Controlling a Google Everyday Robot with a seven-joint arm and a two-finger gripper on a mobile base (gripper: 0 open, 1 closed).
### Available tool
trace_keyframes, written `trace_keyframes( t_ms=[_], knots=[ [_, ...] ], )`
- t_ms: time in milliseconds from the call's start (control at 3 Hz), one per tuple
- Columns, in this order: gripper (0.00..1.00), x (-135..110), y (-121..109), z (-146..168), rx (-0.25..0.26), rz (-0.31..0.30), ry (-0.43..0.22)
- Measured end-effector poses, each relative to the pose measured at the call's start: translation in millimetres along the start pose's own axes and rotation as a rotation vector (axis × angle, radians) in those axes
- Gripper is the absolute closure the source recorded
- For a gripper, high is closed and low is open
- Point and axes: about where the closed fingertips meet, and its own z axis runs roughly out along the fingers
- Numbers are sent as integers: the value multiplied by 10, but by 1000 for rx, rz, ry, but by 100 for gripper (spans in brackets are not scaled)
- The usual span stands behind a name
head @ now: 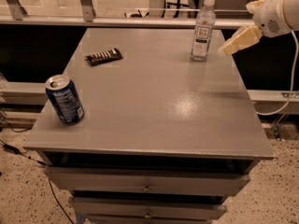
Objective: Move blue plastic bottle near pepsi can
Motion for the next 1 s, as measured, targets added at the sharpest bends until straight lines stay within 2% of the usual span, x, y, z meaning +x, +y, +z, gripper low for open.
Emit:
trace_keyframes(
  t_ms=[333, 1000],
  knots=[
    [0, -17, -196, 234, -1, 70, -84],
    [0, -224, -452, 650, -18, 190, -278]
  ],
)
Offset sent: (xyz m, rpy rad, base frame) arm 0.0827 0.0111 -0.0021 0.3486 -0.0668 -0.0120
